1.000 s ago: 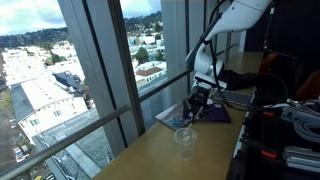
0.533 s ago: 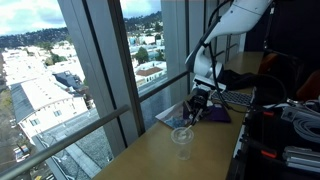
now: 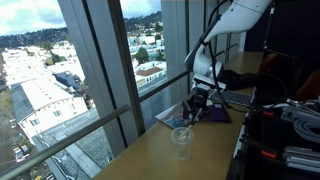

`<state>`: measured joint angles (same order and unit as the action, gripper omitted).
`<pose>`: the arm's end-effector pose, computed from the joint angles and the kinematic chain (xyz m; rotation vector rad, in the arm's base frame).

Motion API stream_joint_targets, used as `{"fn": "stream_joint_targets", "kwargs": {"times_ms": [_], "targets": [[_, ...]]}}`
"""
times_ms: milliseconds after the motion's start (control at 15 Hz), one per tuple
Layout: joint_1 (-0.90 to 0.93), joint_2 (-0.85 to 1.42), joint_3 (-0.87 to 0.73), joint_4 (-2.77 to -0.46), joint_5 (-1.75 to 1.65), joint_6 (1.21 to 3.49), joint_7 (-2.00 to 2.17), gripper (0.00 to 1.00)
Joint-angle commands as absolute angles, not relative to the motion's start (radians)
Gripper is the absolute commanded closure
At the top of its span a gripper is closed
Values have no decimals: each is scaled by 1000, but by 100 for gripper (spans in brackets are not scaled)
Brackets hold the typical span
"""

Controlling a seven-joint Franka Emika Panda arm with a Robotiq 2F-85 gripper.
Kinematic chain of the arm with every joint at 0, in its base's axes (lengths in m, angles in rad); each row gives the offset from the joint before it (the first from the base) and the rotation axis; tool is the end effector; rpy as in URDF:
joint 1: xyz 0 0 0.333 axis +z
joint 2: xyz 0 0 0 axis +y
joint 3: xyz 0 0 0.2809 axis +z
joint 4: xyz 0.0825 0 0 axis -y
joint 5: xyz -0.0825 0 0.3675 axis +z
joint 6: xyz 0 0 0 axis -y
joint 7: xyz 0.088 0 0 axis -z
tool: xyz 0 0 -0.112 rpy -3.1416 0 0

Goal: Put the straw inside the cup

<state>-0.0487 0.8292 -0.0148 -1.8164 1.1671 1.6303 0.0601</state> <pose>0.5232 0.0646 0.0739 -1.7542 0.8395 0.9951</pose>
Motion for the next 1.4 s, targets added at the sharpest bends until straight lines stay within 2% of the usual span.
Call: {"fn": "stream_joint_targets", "kwargs": {"times_ms": [0,1333], "targets": [[-37,779,-23,-1858,1185,1641,82,100],[-40,792,-28,-1827,1187,1629,116,100]]}}
